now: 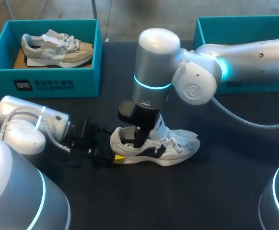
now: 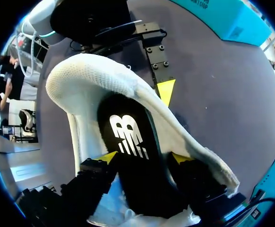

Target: Take the shoe out of the shoebox, open the shoe tongue, remove and reinsert the insole, then place the shoe into the shoebox

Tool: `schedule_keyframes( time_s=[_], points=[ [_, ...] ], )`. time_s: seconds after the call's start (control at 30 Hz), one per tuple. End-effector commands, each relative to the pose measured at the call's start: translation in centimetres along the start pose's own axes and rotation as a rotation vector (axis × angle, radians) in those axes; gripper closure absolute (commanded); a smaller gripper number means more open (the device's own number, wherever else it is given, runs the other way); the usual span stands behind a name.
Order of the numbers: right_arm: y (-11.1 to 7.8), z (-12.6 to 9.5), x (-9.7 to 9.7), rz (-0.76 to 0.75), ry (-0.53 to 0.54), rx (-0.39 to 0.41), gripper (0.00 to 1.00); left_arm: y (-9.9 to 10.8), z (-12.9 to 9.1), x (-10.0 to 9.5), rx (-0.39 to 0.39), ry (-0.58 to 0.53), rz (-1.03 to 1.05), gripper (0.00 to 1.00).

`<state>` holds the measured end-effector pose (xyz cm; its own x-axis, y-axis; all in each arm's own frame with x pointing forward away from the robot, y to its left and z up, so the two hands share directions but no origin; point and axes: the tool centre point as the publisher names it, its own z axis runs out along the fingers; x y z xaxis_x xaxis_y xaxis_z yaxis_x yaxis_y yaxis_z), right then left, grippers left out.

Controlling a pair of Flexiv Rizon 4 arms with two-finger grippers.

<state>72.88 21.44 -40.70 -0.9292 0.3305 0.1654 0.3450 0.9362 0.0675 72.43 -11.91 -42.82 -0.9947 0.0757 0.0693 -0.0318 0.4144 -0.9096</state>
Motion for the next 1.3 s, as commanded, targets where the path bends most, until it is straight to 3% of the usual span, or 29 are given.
schedule_keyframes(
  time_s=[0.03, 0.3, 0.67, 1.0, 1.03, 1.17, 1.3],
  points=[
    [0.5, 5.5, 0.9, 0.0, 0.02, 0.036, 0.55, 0.3, 0.2, 0.1, -0.002, 0.0, 0.001, 1.0],
    [0.3, 6.6, 1.7, 0.016, 0.027, 0.058, 0.54, 0.3, 0.2, 0.1, -0.002, 0.0, 0.001, 1.0],
    [0.3, 5.1, 2.2, 0.036, -0.004, 0.035, 0.49, 0.3, 0.2, 0.1, -0.002, 0.0, 0.001, 1.0],
    [1.1, 5.1, 3.0, 0.027, -0.021, 0.024, 0.33, 0.3, 0.2, 0.1, -0.002, 0.0, 0.001, 1.0],
    [1.1, 5.4, 3.0, 0.029, -0.023, 0.027, 0.34, 0.3, 0.2, 0.1, -0.002, 0.0, 0.001, 1.0],
    [1.3, 6.8, 2.8, 0.04, -0.038, 0.051, 0.55, 0.3, 0.2, 0.1, -0.002, 0.0, 0.001, 1.0],
    [1.7, 7.9, 2.9, 0.045, -0.064, 0.065, 0.59, 0.3, 0.2, 0.1, -0.002, 0.0, 0.001, 1.0]
  ],
)
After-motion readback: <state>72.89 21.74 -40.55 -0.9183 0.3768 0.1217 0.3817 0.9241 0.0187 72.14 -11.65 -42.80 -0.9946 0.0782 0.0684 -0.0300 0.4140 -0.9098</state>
